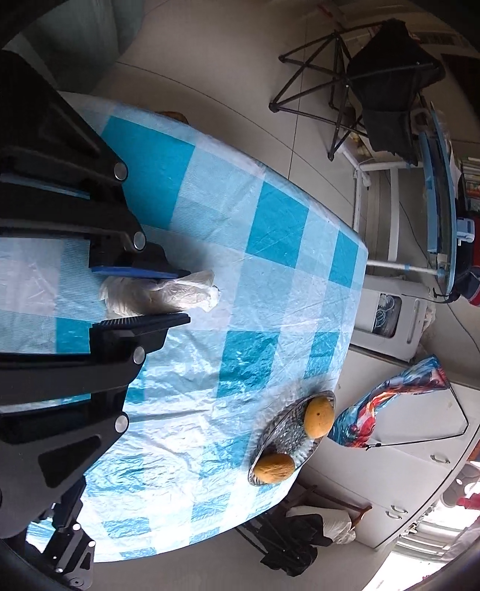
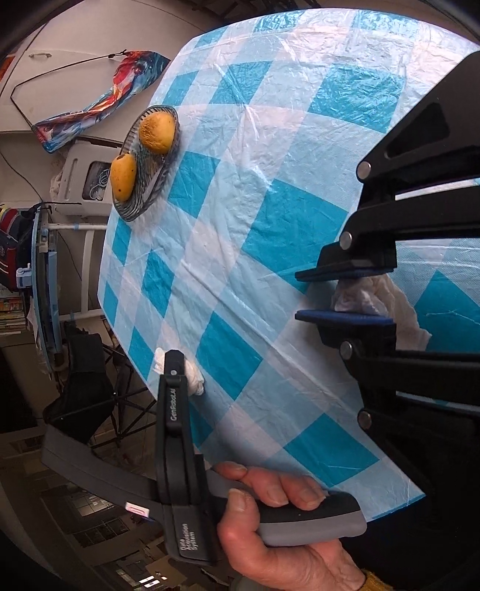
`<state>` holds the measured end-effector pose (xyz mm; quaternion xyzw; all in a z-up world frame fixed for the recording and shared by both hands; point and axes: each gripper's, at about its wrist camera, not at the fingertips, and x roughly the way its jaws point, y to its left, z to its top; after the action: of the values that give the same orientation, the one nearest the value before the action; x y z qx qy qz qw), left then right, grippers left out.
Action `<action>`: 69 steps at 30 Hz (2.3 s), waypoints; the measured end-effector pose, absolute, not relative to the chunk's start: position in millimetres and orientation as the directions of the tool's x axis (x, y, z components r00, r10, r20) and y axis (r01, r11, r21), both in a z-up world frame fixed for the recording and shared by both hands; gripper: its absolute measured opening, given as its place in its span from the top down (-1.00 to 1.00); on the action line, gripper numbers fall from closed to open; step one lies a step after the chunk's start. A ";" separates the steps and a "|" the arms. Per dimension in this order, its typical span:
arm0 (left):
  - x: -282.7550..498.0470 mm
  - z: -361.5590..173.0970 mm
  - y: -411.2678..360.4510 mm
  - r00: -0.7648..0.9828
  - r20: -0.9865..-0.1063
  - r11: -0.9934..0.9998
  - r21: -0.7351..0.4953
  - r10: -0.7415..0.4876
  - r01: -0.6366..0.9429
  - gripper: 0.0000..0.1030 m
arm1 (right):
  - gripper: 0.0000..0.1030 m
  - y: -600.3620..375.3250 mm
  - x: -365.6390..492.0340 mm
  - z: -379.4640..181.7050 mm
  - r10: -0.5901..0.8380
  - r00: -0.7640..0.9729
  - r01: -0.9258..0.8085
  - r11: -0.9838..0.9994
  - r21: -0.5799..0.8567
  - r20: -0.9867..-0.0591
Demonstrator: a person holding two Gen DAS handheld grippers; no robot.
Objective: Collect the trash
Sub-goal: 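Carry both tissues over the yellow basin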
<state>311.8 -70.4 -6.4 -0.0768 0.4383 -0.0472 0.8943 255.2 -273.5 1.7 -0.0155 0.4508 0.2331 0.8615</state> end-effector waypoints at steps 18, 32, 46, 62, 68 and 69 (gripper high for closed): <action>127.7 43.2 -54.8 0.670 -0.696 0.961 -0.255 -0.259 0.107 0.68 | -0.17 -294.8 179.4 12.7 0.497 0.521 -0.306 0.868 0.391 -0.694; 79.4 27.0 -38.0 0.651 -0.708 0.955 -0.277 -0.275 0.103 0.67 | 0.01 -292.5 137.3 1.8 0.370 0.564 -0.297 0.925 0.237 -0.738; 38.4 28.4 -51.8 0.650 -0.685 0.942 -0.286 -0.328 0.173 0.67 | 0.71 -281.3 91.4 24.6 0.510 0.571 -0.377 0.859 0.347 -0.643; -11.1 26.2 -89.2 0.623 -0.699 0.934 -0.224 -0.352 0.277 0.67 | 0.43 -266.9 42.8 -2.7 0.451 0.452 -0.364 0.881 0.303 -0.769; -16.6 16.3 -96.2 0.602 -0.719 0.934 -0.214 -0.348 0.285 0.67 | 0.02 -277.3 39.5 -2.2 0.425 0.476 -0.320 0.899 0.298 -0.770; -17.7 15.2 -97.9 0.598 -0.722 0.934 -0.211 -0.347 0.287 0.67 | 0.00 -278.8 39.1 -2.0 0.424 0.479 -0.313 0.900 0.302 -0.768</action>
<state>-17.7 -97.9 15.2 -0.0365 0.4116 -0.1776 0.8932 39.1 -278.8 -2.0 0.0598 0.4628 0.2149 0.8579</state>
